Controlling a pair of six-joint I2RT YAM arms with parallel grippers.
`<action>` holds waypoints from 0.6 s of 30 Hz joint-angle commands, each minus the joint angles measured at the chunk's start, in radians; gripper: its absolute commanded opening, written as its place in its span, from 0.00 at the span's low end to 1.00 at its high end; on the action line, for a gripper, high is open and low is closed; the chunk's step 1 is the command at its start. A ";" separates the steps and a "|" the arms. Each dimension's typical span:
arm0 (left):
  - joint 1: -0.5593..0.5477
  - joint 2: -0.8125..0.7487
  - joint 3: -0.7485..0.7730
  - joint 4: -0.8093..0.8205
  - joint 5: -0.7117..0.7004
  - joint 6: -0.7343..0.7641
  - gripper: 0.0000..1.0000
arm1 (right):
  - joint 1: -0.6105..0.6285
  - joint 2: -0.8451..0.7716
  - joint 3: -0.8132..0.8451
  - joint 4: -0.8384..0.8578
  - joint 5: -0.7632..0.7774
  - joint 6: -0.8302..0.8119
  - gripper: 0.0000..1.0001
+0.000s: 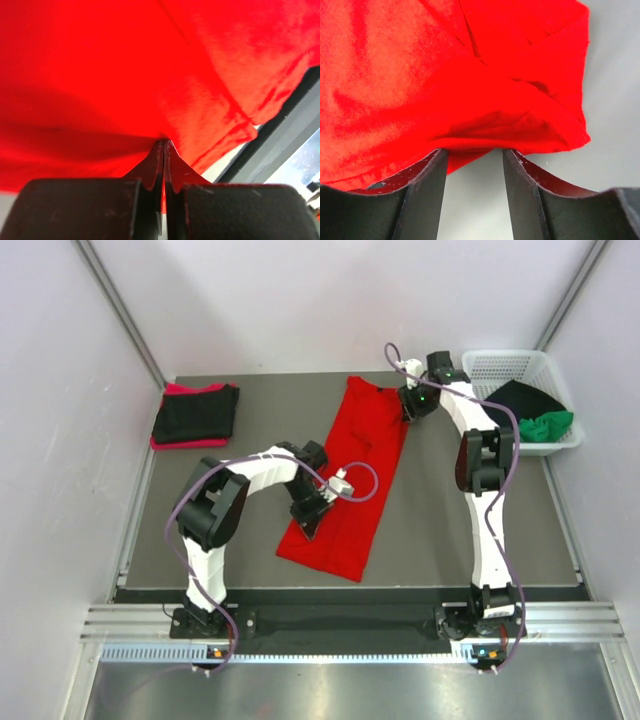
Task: Fold and stack the t-shirts
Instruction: Fold the tshirt
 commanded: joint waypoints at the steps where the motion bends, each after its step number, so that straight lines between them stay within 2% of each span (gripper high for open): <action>1: -0.092 0.054 -0.059 0.092 -0.014 -0.013 0.00 | 0.023 0.053 0.043 0.041 -0.005 -0.010 0.49; 10: -0.284 0.152 -0.044 0.130 -0.021 -0.062 0.00 | 0.057 0.088 0.090 0.056 -0.016 -0.007 0.51; 18: -0.382 0.255 0.061 0.107 0.010 -0.088 0.00 | 0.111 0.121 0.159 0.067 0.006 -0.031 0.56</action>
